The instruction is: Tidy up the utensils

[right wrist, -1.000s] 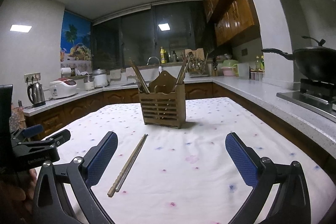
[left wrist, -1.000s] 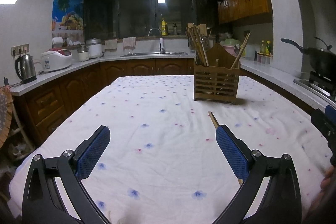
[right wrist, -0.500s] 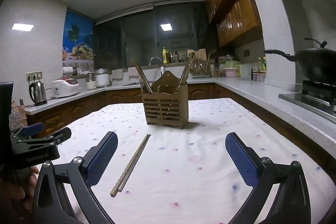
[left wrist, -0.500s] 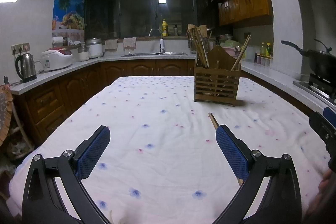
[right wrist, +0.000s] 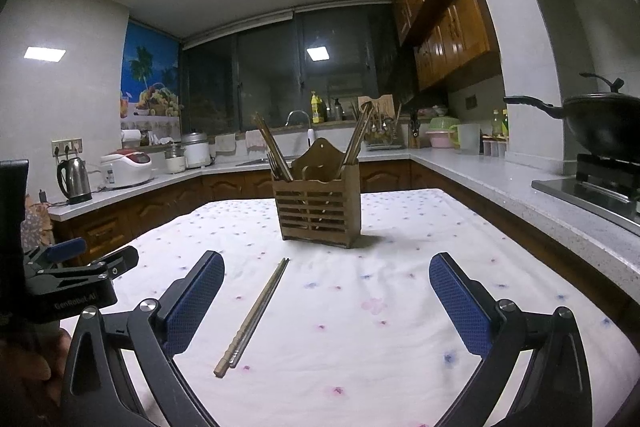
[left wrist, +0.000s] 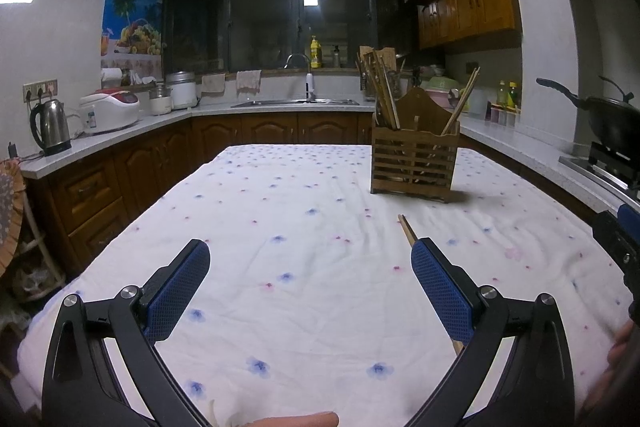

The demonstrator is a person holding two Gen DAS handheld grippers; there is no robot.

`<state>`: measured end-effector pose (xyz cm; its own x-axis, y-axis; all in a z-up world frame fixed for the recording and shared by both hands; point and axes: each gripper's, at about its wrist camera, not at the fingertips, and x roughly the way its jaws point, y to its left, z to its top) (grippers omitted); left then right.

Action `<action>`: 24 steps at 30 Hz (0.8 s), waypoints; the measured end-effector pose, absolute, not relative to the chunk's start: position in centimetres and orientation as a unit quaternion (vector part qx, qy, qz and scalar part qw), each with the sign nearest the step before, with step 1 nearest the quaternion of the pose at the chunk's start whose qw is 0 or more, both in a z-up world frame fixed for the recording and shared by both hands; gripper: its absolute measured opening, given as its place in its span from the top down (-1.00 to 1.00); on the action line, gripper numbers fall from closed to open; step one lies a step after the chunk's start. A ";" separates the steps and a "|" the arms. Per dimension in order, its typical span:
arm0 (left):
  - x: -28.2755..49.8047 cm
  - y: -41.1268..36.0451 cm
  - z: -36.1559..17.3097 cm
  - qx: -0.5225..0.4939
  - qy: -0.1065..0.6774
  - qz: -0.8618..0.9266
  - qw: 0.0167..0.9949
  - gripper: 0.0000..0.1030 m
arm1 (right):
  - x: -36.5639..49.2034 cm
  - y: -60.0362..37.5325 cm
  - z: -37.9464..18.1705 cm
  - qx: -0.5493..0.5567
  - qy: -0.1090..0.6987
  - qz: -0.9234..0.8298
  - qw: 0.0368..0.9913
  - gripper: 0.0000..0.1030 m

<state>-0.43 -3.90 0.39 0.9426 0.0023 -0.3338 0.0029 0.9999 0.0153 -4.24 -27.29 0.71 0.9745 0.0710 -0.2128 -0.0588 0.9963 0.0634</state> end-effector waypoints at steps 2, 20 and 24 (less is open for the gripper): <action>-0.4 -3.9 0.4 0.008 0.170 0.002 0.985 -1.00 | -4.2 -27.2 0.8 0.029 0.107 0.032 0.993 -1.00; -0.4 -4.1 0.4 0.000 0.176 0.007 0.984 -1.00 | -4.4 -27.1 1.1 0.034 0.104 0.035 0.993 -1.00; -0.5 -4.2 0.5 0.000 0.174 0.008 0.985 -1.00 | -4.4 -27.0 1.2 0.036 0.104 0.036 0.993 -1.00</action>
